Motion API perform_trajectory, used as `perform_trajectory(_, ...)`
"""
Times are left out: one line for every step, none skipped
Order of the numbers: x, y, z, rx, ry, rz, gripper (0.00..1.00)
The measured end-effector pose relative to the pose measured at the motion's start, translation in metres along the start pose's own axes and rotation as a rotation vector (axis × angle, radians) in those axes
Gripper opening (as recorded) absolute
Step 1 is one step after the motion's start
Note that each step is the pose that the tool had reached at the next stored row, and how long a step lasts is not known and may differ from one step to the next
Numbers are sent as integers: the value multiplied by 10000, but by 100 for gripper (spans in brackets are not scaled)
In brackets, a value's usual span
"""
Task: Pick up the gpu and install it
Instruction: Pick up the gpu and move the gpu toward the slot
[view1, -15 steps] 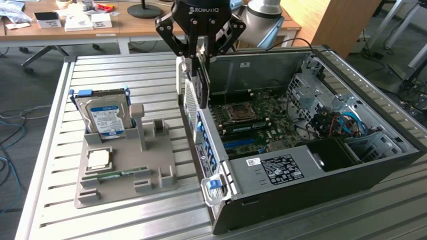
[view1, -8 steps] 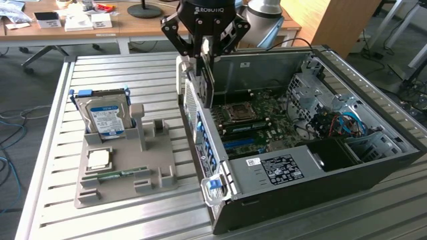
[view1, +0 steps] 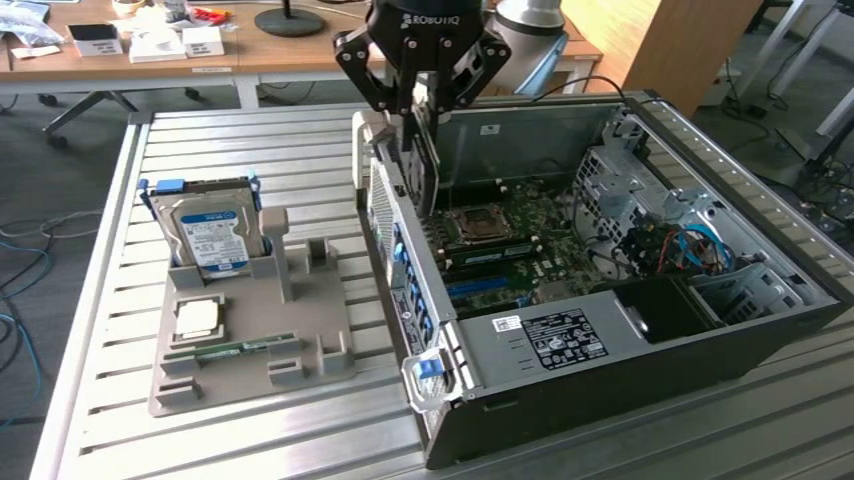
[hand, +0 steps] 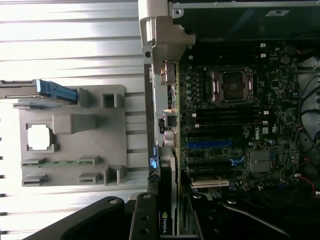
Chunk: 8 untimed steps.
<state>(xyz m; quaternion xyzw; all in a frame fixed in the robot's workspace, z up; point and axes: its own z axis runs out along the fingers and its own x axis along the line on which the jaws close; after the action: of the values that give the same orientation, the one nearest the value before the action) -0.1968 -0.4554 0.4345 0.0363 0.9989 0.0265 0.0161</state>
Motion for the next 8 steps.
perform_trajectory(-15,1,1,0,0,0,27)
perform_trajectory(-29,2,1,1,0,0,27)
perform_trajectory(-43,3,2,0,0,0,27)
perform_trajectory(-55,4,2,-1,-1,1,27)
perform_trajectory(-66,5,2,0,0,0,27)
perform_trajectory(-77,6,3,0,-1,0,27)
perform_trajectory(-88,6,3,0,0,0,27)
perform_trajectory(-99,7,4,0,-1,0,27)
